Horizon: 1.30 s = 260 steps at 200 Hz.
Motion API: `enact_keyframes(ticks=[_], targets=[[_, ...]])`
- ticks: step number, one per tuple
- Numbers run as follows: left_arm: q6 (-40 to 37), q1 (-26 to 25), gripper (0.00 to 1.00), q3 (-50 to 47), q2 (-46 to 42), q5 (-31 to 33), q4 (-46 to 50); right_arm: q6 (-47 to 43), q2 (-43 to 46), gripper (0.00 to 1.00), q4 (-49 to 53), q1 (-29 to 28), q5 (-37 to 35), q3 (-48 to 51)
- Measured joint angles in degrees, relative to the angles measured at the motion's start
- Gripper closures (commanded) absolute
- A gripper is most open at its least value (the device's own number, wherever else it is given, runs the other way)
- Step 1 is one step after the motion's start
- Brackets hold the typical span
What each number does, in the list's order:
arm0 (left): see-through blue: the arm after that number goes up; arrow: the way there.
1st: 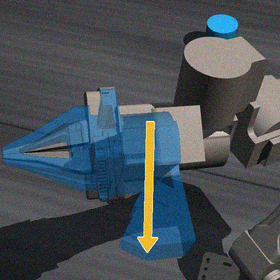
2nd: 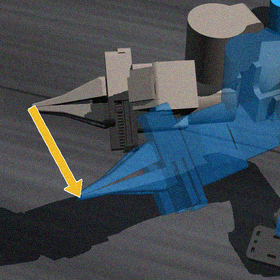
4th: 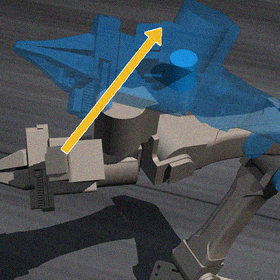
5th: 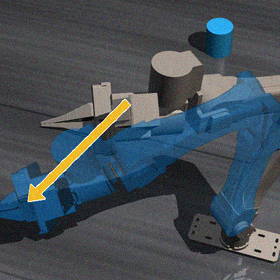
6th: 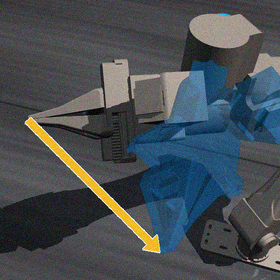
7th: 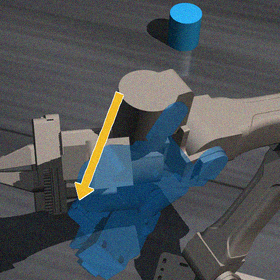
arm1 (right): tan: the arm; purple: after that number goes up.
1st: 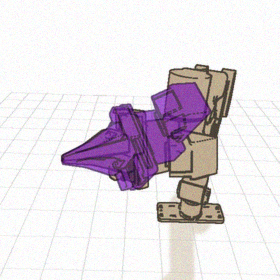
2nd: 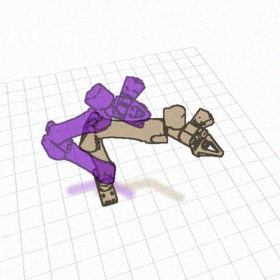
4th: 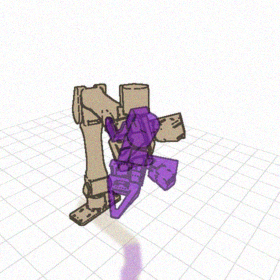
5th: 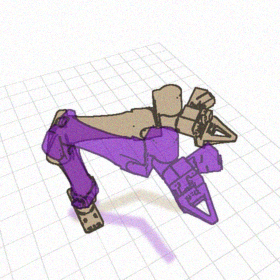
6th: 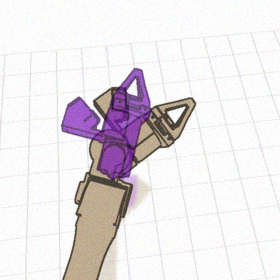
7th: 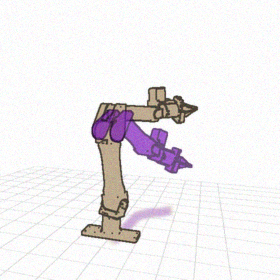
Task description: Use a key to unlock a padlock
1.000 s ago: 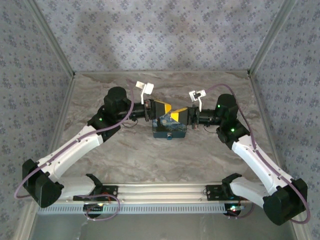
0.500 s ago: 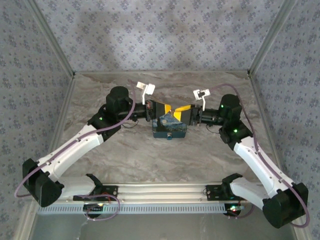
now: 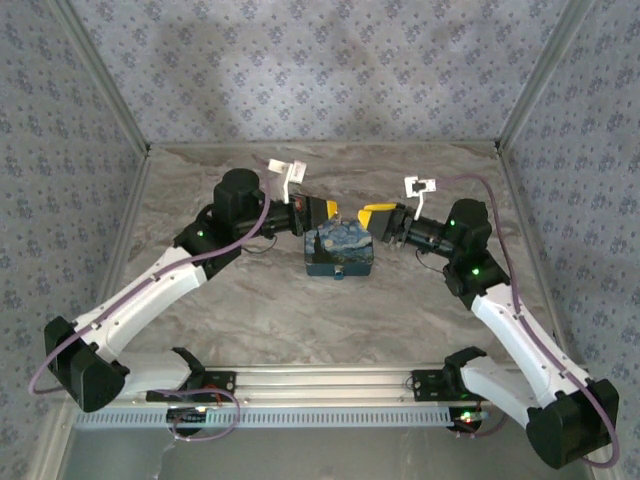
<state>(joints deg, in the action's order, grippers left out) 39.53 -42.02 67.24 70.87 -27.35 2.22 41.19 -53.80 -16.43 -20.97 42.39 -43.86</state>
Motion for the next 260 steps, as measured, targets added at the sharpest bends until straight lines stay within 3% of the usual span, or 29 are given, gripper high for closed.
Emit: enact_keyframes(ticks=[42,129,180,220,260], targets=[[2.1,0.0,1.00,0.0,0.3,0.0,-3.6,2.9,-2.7,0.49,-6.4,-2.2,-0.9,0.2],[3.7,-0.5,1.00,-0.1,0.6,0.0,-6.7,3.5,-6.1,0.47,-10.1,-5.9,-1.1,-1.5],[4.1,-0.8,1.00,-0.7,0.6,0.0,-7.7,4.0,-6.9,0.61,-11.4,-6.2,-1.0,-2.2],[4.1,-0.7,1.00,-1.1,0.6,0.5,-8.2,4.2,-7.3,0.67,-11.7,-6.6,-1.0,-2.4],[4.1,-0.7,1.00,-1.2,0.6,1.0,-8.5,4.1,-7.3,0.85,-12.2,-6.6,-0.8,-2.4]])
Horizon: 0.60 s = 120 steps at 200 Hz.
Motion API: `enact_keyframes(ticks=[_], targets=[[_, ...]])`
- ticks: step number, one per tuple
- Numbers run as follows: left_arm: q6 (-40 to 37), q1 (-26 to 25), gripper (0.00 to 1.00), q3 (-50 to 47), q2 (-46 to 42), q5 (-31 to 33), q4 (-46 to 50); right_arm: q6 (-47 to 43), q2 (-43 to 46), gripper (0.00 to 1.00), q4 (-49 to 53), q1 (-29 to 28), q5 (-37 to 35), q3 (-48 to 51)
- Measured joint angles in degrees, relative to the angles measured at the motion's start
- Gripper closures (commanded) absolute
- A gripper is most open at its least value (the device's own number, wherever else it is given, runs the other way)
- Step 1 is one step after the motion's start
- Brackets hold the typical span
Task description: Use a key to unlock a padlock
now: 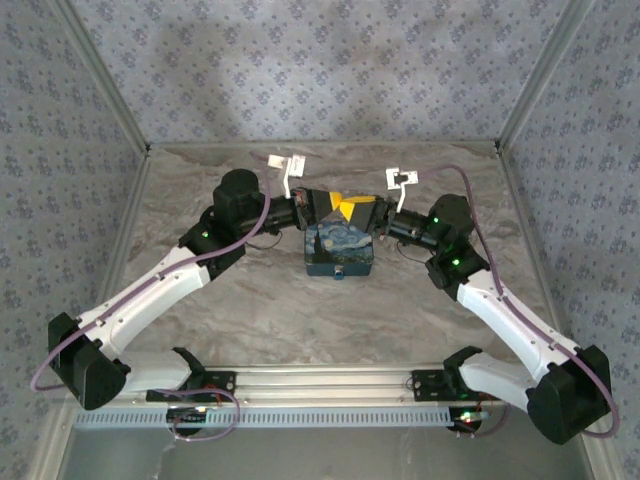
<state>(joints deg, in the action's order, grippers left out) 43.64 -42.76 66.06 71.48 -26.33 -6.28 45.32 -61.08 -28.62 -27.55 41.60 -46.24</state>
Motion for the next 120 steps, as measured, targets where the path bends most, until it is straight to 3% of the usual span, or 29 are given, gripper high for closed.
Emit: enact_keyframes(ticks=[12,23,43,120], targets=[[0.2,0.0,1.00,0.0,0.0,0.0,0.0,0.1,-0.1,0.86,0.1,0.0,0.1,0.0],[0.4,0.0,1.00,-0.1,0.0,0.0,-0.1,0.1,-0.1,0.95,0.1,0.0,0.2,0.0],[0.8,0.0,1.00,-0.7,-0.2,0.3,-0.8,-0.1,-0.1,1.00,0.1,0.0,0.4,0.0],[1.5,0.0,1.00,-2.7,-1.4,0.4,-3.0,0.0,0.3,1.00,0.1,0.3,0.9,0.0]])
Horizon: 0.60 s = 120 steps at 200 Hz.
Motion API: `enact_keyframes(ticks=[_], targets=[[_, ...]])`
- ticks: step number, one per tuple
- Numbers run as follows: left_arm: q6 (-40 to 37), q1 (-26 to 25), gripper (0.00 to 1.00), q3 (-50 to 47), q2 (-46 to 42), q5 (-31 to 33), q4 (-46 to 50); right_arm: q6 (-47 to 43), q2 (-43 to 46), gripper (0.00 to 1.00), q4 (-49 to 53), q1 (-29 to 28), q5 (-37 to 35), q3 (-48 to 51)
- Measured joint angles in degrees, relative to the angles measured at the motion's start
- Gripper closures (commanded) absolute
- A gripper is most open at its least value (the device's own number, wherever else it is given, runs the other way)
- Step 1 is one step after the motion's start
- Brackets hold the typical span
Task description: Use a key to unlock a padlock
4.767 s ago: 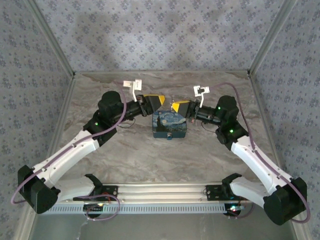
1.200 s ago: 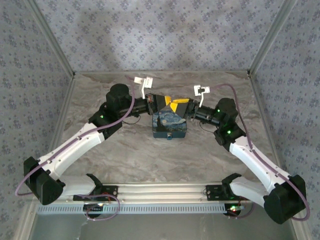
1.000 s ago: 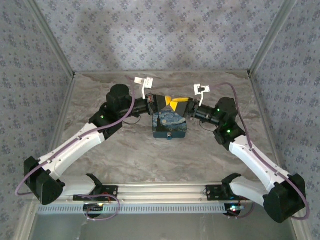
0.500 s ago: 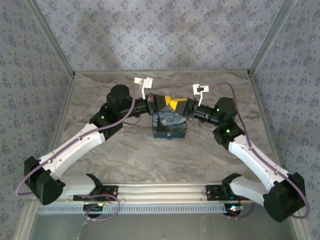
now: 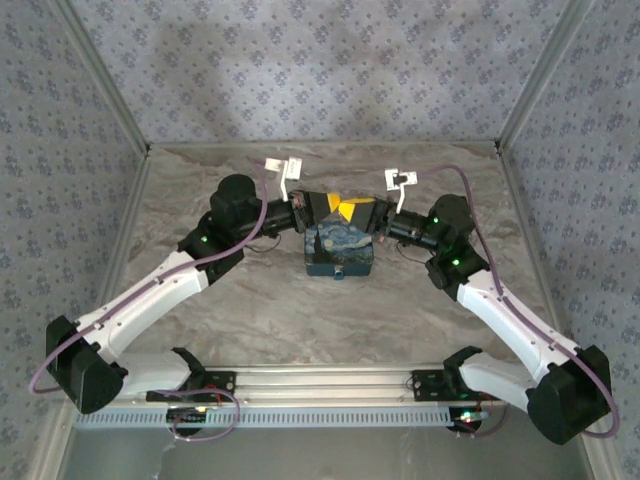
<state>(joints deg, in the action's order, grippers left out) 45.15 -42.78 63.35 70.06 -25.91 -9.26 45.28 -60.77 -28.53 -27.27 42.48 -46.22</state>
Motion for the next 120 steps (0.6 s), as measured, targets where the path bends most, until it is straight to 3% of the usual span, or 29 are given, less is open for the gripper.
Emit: enact_keyframes(ticks=[27,40,56,120], targets=[[0.2,-0.1,1.00,0.0,0.0,0.0,-0.5,0.0,0.3,1.00,-0.1,0.2,0.4,0.0],[0.3,-0.1,1.00,0.0,0.0,0.0,-0.5,0.2,0.3,0.76,0.0,0.2,0.4,0.0],[0.5,-0.1,1.00,-0.1,-0.1,-0.1,-0.6,0.3,0.3,0.63,0.0,0.3,0.0,0.0],[1.0,-0.1,1.00,-0.3,-0.1,0.0,-1.4,0.8,0.8,0.61,-1.1,0.3,-0.5,0.2]])
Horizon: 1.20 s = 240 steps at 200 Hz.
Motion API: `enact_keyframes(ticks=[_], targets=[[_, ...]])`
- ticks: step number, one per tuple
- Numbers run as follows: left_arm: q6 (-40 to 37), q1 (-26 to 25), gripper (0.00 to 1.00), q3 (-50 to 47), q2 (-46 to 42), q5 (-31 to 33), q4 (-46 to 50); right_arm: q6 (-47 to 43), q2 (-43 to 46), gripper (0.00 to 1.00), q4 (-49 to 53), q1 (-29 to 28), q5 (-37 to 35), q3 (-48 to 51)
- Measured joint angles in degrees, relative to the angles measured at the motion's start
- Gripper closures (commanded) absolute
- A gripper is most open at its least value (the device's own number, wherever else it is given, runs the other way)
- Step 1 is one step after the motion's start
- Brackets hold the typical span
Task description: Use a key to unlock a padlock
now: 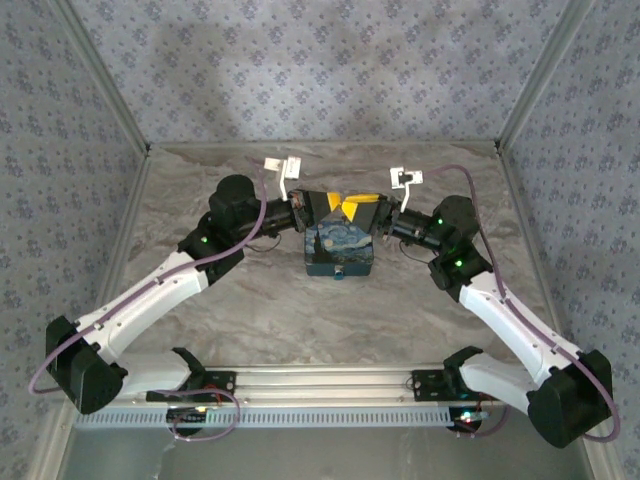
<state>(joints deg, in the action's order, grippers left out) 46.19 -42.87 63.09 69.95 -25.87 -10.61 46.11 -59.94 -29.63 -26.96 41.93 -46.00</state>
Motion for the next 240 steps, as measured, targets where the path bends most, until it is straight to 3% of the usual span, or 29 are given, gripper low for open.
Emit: enact_keyframes(ticks=[94,126,176,240], targets=[[0.4,0.0,1.00,-0.7,-0.1,0.3,-1.2,0.0,-0.9,0.61,-0.9,-1.3,-0.2,0.0],[0.4,0.0,1.00,-0.7,-0.2,0.9,-1.6,0.3,-1.0,0.71,-0.9,-1.4,-0.2,0.4],[0.9,0.0,1.00,-1.4,-0.6,1.3,-2.4,0.4,-1.0,0.99,-0.7,-1.5,-0.7,0.5],[0.9,0.0,1.00,-1.7,-1.0,1.3,-2.5,0.6,-1.0,1.00,-0.9,-1.3,-0.6,0.5]])
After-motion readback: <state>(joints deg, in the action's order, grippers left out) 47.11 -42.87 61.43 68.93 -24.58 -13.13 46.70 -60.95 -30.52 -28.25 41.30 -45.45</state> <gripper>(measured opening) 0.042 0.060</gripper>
